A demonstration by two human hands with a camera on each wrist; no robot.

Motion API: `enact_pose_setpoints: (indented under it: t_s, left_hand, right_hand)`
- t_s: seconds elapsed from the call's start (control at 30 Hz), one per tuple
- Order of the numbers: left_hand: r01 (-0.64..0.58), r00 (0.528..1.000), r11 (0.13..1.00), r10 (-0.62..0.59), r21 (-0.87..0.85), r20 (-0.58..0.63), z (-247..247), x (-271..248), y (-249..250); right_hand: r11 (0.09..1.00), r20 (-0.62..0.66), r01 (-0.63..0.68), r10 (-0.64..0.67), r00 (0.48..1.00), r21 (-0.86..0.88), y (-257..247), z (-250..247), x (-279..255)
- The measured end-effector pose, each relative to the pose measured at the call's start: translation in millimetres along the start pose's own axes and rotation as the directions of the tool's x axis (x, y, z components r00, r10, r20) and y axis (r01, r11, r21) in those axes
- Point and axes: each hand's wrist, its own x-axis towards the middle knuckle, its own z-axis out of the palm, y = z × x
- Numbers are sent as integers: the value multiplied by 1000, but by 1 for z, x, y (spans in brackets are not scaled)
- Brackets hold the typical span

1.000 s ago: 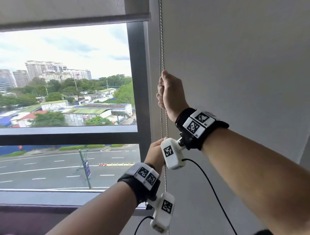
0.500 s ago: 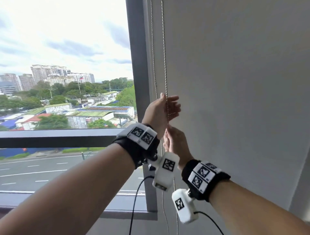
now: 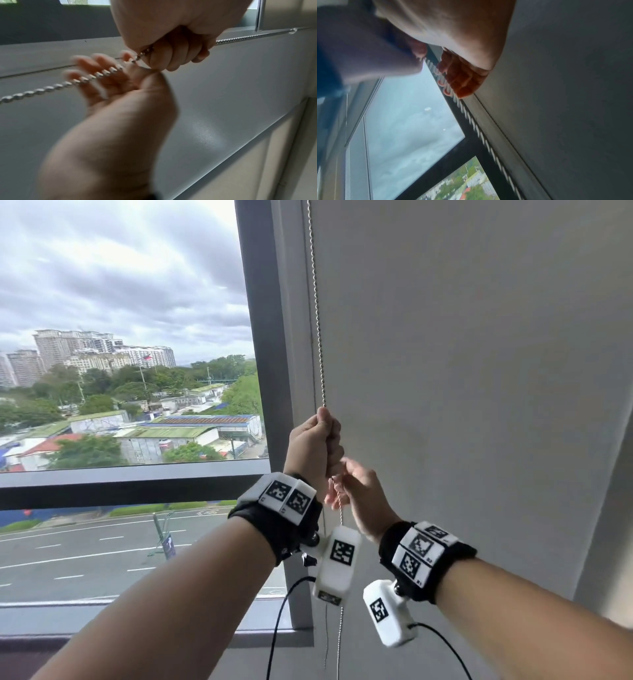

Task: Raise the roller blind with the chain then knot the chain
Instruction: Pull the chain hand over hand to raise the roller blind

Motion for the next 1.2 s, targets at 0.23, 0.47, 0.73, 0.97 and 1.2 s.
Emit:
enact_pose_setpoints:
  t_s: [0.23, 0.47, 0.73, 0.97, 1.2]
  left_hand:
    - [75, 996, 994, -70, 84, -61, -31, -24, -41]
    - [206, 974, 965, -187, 160, -126, -50, -44, -73]
    - [249, 968, 953, -242, 173, -62, -59, -41, -66]
    - [116, 992, 974, -122, 196, 18, -52, -4, -18]
    - [60, 996, 995, -65, 82, 65, -10, 20, 28]
  right_hand:
    - [994, -84, 103, -107, 991, -42, -88, 3, 64]
    - [991, -89, 80, -71, 994, 105, -119, 36, 89]
    - [977, -77, 72, -58, 995, 203, -112, 41, 74]
    - [991, -129, 116, -106, 986, 70, -78, 25, 55]
    - [1000, -104, 18, -19, 994, -9, -20, 27, 17]
